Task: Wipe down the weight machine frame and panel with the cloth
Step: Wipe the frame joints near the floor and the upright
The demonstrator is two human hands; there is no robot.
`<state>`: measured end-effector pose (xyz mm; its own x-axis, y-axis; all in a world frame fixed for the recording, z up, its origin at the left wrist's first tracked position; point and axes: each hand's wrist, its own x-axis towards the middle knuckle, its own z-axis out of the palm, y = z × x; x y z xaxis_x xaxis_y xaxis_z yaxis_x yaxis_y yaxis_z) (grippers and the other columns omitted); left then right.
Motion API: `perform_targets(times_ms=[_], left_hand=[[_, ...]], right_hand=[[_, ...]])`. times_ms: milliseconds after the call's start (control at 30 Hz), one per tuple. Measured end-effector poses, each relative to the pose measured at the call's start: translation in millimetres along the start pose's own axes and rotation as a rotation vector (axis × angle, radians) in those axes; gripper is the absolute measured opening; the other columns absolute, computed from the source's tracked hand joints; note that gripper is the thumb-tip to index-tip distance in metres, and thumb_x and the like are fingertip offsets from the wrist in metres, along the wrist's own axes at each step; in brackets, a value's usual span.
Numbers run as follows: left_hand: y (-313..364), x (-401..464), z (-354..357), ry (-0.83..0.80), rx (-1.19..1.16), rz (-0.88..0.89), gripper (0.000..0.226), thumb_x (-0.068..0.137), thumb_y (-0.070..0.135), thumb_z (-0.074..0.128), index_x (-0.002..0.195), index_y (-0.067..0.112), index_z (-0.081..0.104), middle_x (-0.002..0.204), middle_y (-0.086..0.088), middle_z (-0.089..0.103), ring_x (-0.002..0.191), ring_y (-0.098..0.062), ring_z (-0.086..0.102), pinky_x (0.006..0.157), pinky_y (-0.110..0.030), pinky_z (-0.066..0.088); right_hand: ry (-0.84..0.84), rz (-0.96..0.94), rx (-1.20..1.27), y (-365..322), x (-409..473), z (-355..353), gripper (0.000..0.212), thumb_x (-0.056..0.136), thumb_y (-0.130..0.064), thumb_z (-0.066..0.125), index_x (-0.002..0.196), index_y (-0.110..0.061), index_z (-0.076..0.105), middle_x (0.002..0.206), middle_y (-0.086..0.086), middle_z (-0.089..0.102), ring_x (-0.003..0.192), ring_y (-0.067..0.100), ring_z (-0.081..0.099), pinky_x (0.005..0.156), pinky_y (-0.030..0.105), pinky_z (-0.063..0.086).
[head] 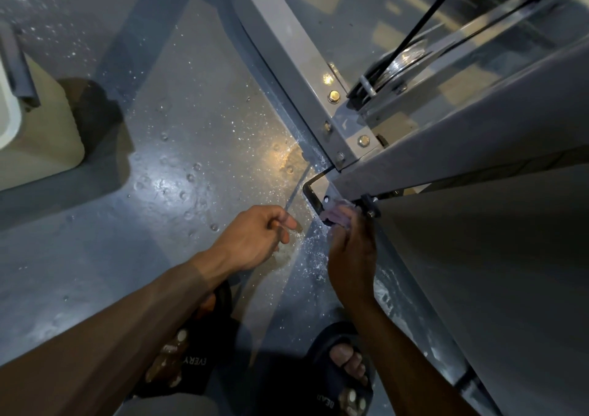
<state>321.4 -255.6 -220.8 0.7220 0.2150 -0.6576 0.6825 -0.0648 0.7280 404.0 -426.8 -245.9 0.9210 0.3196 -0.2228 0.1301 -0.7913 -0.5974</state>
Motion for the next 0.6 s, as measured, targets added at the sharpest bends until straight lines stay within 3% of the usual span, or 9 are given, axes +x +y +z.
perform_targets(times_ms=[67, 167, 300, 400, 467, 567, 600], left_hand=[[2, 1, 1, -0.002, 0.004, 0.008, 0.037, 0.102, 0.005, 0.046, 0.093, 0.034, 0.069, 0.088, 0.008, 0.070, 0.077, -0.013, 0.068, 0.078, -0.037, 0.059], [3, 2, 1, 0.004, 0.005, 0.009, 0.035, 0.103, 0.008, 0.047, 0.092, 0.035, 0.068, 0.088, 0.008, 0.070, 0.078, -0.011, 0.068, 0.076, -0.033, 0.059], [2, 4, -1, 0.026, 0.027, 0.004, 0.036, 0.106, 0.010, 0.044, 0.093, 0.034, 0.069, 0.087, 0.008, 0.071, 0.080, -0.019, 0.071, 0.079, -0.040, 0.060], [0, 6, -1, 0.031, 0.033, -0.007, 0.035, 0.106, 0.011, 0.045, 0.094, 0.033, 0.070, 0.087, 0.009, 0.072, 0.080, -0.017, 0.071, 0.080, -0.039, 0.060], [0, 7, -2, 0.033, 0.032, -0.006, 0.033, 0.105, 0.011, 0.047, 0.096, 0.031, 0.071, 0.087, 0.010, 0.073, 0.079, -0.013, 0.071, 0.079, -0.035, 0.059], [0, 7, -4, 0.065, 0.022, -0.003, 0.035, 0.102, 0.007, 0.049, 0.089, 0.031, 0.071, 0.079, 0.012, 0.072, 0.066, 0.000, 0.065, 0.065, -0.021, 0.052], [1, 7, -6, 0.083, 0.012, -0.004, 0.035, 0.100, 0.005, 0.051, 0.086, 0.031, 0.070, 0.074, 0.013, 0.071, 0.062, 0.001, 0.062, 0.061, -0.016, 0.048]], right_hand=[[-0.006, -0.042, -0.049, -5, 2, 0, 0.041, 0.103, -0.006, 0.048, 0.143, -0.014, 0.053, 0.133, 0.008, 0.052, 0.113, 0.013, 0.052, 0.089, 0.015, 0.043], [-0.036, -0.089, -0.112, -14, 2, 6, 0.047, 0.099, 0.001, 0.048, 0.145, -0.008, 0.051, 0.137, 0.016, 0.051, 0.122, 0.022, 0.053, 0.100, 0.033, 0.052], [-0.046, -0.069, -0.153, -27, 5, 14, 0.047, 0.095, -0.001, 0.052, 0.142, -0.001, 0.054, 0.130, 0.020, 0.057, 0.111, 0.027, 0.062, 0.086, 0.036, 0.060], [0.052, -0.037, -0.064, -39, 17, 18, 0.021, 0.106, -0.025, 0.051, 0.119, -0.014, 0.063, 0.109, 0.004, 0.070, 0.098, 0.015, 0.070, 0.079, 0.028, 0.057], [-0.018, 0.027, -0.009, -53, 28, 23, 0.024, 0.109, -0.037, 0.043, 0.117, -0.022, 0.061, 0.106, -0.002, 0.067, 0.094, 0.010, 0.067, 0.075, 0.023, 0.048], [-0.077, -0.130, 0.010, -79, 50, 28, 0.035, 0.101, -0.004, 0.050, 0.133, -0.010, 0.061, 0.131, 0.014, 0.057, 0.119, 0.031, 0.056, 0.096, 0.035, 0.045], [-0.118, -0.153, 0.005, -89, 57, 29, 0.041, 0.100, -0.001, 0.049, 0.137, -0.011, 0.060, 0.135, 0.015, 0.056, 0.123, 0.031, 0.055, 0.100, 0.032, 0.043]])
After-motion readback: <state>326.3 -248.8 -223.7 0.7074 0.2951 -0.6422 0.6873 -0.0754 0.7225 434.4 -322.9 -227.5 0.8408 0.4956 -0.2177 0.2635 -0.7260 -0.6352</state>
